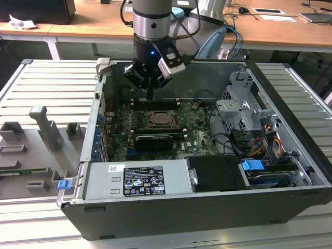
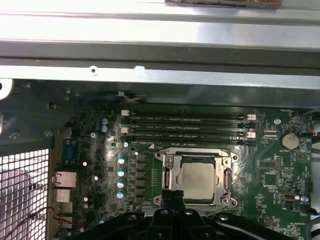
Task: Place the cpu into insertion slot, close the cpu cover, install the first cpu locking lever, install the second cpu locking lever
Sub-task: 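Install the first cpu locking lever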
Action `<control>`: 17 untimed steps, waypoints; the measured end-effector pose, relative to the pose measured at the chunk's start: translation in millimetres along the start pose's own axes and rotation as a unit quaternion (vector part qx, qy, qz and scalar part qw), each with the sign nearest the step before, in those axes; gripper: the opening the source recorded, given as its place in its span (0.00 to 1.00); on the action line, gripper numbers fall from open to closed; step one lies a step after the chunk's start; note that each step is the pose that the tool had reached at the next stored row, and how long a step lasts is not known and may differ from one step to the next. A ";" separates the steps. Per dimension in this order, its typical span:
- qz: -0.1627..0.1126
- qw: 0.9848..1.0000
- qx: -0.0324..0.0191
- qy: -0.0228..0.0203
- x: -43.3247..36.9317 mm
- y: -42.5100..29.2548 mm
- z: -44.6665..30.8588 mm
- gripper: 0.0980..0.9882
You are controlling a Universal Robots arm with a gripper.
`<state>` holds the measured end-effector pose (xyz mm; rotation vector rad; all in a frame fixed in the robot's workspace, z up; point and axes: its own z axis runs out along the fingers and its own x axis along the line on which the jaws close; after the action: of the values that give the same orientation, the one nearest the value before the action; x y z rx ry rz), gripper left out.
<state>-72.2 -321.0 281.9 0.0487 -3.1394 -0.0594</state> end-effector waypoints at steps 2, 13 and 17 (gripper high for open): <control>0.000 1.000 0.000 0.000 6.9 0.7 1.7 0.01; -0.002 1.000 0.000 -0.012 30.8 4.2 12.8 0.01; -0.002 1.000 0.000 -0.012 36.6 5.4 16.6 0.01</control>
<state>-109.0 -316.1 265.5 0.0554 -3.1643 -0.0620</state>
